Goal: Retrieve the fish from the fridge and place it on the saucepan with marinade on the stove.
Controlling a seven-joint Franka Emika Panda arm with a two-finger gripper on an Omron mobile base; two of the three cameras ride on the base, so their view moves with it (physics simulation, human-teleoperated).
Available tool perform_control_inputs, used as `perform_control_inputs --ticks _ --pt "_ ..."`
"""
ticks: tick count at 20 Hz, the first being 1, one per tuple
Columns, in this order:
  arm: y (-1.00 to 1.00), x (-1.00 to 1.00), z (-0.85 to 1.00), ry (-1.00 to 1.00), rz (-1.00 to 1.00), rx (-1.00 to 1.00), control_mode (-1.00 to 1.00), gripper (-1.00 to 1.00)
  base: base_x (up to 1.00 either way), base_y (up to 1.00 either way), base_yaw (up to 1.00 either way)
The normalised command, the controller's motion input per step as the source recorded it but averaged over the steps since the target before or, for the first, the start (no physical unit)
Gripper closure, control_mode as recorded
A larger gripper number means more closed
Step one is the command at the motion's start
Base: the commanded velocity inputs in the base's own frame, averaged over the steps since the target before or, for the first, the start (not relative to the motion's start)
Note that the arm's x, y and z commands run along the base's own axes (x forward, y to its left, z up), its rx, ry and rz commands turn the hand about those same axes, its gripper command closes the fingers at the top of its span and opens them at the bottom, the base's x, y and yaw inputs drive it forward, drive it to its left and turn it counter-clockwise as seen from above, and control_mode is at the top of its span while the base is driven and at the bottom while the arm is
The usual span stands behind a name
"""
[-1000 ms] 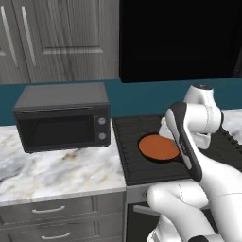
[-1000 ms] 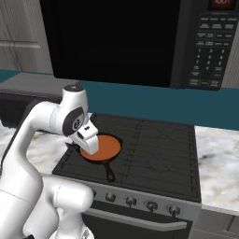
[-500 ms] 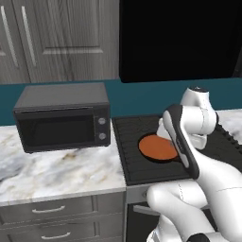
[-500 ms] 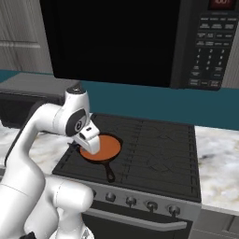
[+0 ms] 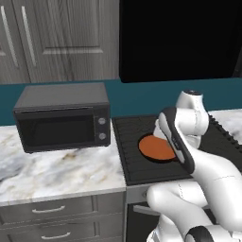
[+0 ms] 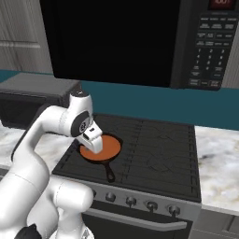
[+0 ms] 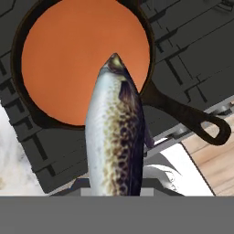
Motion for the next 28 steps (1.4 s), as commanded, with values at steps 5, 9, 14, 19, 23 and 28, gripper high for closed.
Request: perform_control_inputs --ticks 5,9,14,19,23,28 --pt "0.00 0.18 -0.04 0.00 0.00 -0.03 -1.00 1.00 0.00 0.00 0.00" --pt "0.00 0.07 -0.10 0.00 0.00 -0.09 -1.00 1.00 0.00 0.00 0.00" --pt "0.00 0.07 -0.16 0.00 0.00 -0.08 -1.00 1.00 0.00 0.00 0.00" --pt "0.00 0.14 -0.20 -0.01 0.00 -0.05 -1.00 1.00 0.00 0.00 0.00" --pt "0.00 0.24 -0.12 -0.04 0.00 0.00 -1.00 1.00 0.00 0.00 0.00" --pt "0.00 0.29 -0.13 -0.03 0.00 0.00 -1.00 1.00 0.00 0.00 0.00"
